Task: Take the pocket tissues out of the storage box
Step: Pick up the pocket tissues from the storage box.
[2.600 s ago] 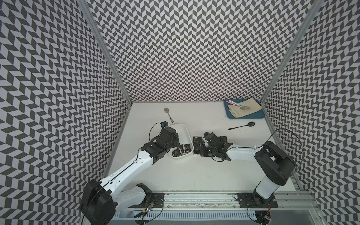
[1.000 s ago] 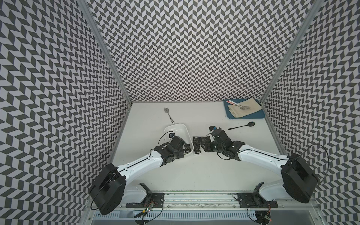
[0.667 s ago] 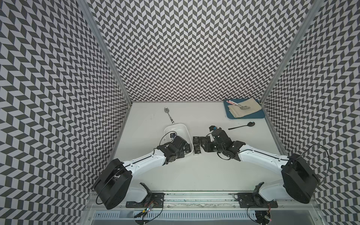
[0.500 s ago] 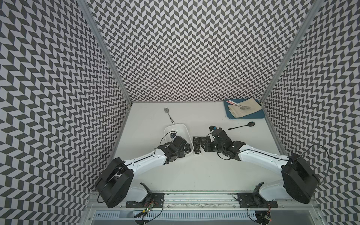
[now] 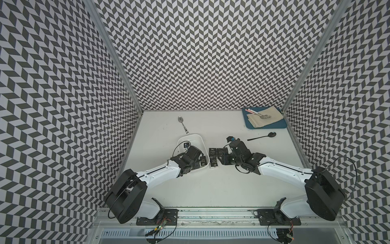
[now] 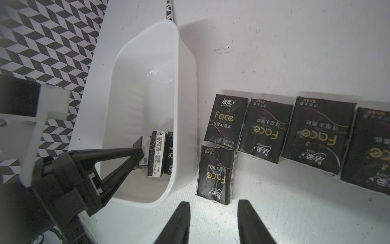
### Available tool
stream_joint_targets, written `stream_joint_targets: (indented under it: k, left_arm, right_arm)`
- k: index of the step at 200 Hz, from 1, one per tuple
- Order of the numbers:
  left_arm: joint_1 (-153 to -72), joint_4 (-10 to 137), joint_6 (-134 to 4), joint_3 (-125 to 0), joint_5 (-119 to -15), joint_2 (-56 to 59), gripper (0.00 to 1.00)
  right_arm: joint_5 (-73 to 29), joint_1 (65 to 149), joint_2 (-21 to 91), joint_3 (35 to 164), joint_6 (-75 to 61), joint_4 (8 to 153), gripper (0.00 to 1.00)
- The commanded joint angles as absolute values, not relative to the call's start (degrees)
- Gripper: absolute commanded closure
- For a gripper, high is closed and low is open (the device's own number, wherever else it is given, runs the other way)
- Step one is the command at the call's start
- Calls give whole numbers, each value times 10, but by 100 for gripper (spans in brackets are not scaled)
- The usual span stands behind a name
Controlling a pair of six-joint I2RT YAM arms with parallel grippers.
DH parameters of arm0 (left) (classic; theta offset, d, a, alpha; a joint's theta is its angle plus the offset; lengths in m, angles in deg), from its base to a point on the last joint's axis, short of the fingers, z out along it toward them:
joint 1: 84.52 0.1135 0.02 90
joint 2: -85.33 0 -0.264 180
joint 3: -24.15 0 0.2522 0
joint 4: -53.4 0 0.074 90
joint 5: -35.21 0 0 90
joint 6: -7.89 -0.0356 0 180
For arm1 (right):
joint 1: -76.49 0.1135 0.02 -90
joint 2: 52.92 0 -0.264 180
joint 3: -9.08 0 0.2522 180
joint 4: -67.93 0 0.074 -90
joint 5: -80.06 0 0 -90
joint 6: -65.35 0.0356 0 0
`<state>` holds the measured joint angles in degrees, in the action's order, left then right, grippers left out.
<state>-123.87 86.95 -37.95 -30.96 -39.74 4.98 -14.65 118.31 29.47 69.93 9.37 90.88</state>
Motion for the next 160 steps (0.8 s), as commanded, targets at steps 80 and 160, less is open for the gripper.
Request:
stream_joint_targets:
  k: [80, 160]
  left_arm:
    - [-1205, 862, -398, -367, -377, 57, 100]
    - [-1200, 876, -398, -412, -372, 46, 100]
  right_arm:
    - [-150, 1181, 290, 703, 82, 896, 58]
    - [-140, 1180, 282, 707, 71, 906, 58]
